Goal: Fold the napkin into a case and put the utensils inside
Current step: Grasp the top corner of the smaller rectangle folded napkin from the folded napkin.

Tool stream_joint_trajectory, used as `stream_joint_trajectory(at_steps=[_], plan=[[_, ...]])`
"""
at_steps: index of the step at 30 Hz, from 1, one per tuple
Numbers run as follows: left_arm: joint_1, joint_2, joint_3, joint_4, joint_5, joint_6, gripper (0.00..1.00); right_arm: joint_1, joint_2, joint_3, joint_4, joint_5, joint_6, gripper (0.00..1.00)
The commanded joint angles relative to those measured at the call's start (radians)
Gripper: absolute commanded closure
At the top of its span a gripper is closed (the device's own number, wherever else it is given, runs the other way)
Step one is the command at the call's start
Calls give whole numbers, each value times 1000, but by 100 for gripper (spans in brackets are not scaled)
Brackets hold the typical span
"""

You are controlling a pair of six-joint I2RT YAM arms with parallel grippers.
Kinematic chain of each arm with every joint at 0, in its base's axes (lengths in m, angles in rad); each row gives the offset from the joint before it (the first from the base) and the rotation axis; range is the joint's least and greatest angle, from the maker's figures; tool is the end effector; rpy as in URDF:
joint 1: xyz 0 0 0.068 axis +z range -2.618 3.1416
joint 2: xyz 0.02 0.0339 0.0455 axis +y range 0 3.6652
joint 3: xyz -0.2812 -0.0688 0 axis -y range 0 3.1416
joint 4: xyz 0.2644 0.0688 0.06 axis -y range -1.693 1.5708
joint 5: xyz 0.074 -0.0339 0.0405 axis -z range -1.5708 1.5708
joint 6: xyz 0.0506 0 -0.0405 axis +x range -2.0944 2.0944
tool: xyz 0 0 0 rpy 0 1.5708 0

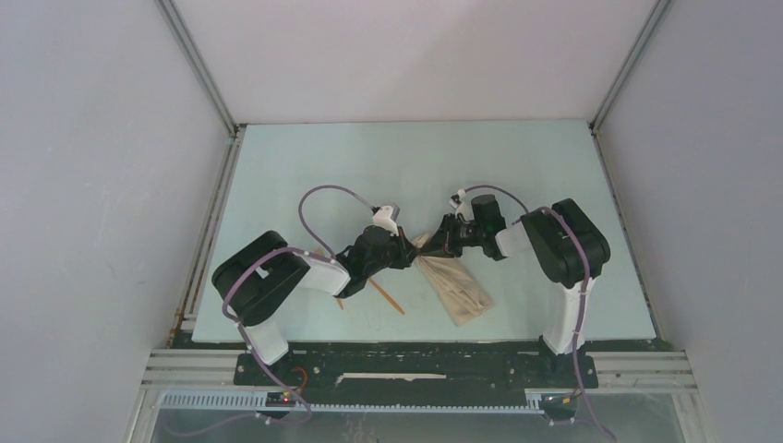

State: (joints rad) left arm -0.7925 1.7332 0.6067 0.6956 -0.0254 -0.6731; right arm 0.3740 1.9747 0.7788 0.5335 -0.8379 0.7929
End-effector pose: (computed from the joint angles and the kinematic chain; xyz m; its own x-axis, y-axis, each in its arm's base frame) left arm 0.2442 -0.2458 0.1260 -0.6630 -0.2152 -0.7170 0.3611 0.7470 -0.5581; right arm 0.3290 0.1695 0.0817 -0.9645 0.1334 -0.2277 -0.1465 0.4469 0.8825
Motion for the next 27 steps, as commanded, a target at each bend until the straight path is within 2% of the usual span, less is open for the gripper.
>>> stream_joint_trajectory(at_steps=[1, 7, 13, 19, 24, 27], plan=[[4, -55, -21, 53, -29, 1, 100, -4, -65, 9, -12, -24, -23, 75], [4, -51, -40, 74, -23, -6, 100, -44, -139, -13, -59, -47, -63, 66], [6, -59, -47, 74, -19, -3, 100, -43, -99, 13, -23, -52, -38, 65], [8, -70, -38, 68, -24, 7, 100, -11, -45, 28, 20, -66, -4, 78], [10, -74, -28, 54, -49, 11, 100, 10, -28, 6, 33, -63, 10, 98], [10, -80, -12, 41, -54, 20, 100, 24, -23, -35, 111, -52, 52, 100]])
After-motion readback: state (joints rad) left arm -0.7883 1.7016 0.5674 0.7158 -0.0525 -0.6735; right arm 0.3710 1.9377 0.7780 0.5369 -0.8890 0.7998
